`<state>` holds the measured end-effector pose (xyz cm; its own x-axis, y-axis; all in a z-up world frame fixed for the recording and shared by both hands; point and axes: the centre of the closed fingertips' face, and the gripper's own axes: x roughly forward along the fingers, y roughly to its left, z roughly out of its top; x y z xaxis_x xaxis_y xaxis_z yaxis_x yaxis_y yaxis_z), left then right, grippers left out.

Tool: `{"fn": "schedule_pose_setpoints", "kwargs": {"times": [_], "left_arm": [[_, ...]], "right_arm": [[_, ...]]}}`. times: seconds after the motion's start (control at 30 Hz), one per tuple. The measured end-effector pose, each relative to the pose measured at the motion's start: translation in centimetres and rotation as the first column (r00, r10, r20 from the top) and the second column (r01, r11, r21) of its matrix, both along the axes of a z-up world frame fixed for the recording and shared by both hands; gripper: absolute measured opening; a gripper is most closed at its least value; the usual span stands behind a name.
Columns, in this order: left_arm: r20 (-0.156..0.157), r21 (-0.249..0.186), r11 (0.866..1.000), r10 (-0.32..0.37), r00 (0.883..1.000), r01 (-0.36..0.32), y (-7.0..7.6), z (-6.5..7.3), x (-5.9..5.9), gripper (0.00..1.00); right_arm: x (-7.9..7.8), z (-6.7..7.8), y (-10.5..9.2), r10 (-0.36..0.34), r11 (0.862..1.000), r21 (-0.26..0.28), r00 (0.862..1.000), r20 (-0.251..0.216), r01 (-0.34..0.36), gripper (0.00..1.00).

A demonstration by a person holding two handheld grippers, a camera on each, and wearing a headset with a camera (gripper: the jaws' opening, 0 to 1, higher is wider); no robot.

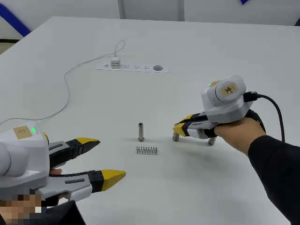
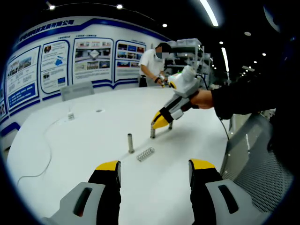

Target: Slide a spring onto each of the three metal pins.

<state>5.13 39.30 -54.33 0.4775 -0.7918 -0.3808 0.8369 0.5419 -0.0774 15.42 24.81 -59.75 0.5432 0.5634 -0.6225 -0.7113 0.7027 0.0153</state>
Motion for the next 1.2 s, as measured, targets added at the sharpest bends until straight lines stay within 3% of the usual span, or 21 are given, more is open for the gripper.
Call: {"fn": "schedule_pose_setpoints", "kwargs": {"times": [0.27, 0.67, 0.9, 1.2], "left_arm": [[0.002, 0.000, 1.000, -0.001, 1.000, 0.001, 0.0, 0.0, 0.0, 0.60], [0.001, 0.000, 1.000, -0.006, 1.000, 0.006, -0.1, 0.0, -0.1, 0.60], [0.001, -0.001, 1.000, -0.007, 1.000, 0.007, -0.1, 0.0, -0.1, 0.60], [0.004, -0.003, 1.000, -0.003, 1.000, 0.003, 0.0, 0.1, 0.0, 0.60]], "right_arm": [[-0.4, -0.3, -0.3, -0.004, 1.000, -0.014, 1.000, -0.015, 0.003, 0.13], [-3.2, -0.9, -0.9, 0.015, 0.999, -0.043, 0.999, -0.044, -0.016, 0.15], [-4.7, -0.6, 2.0, 0.110, 0.992, -0.050, 0.993, -0.041, -0.112, 0.15], [-4.3, 0.1, 5.5, 0.220, 0.972, -0.086, 0.975, -0.012, -0.220, 0.15]]}}
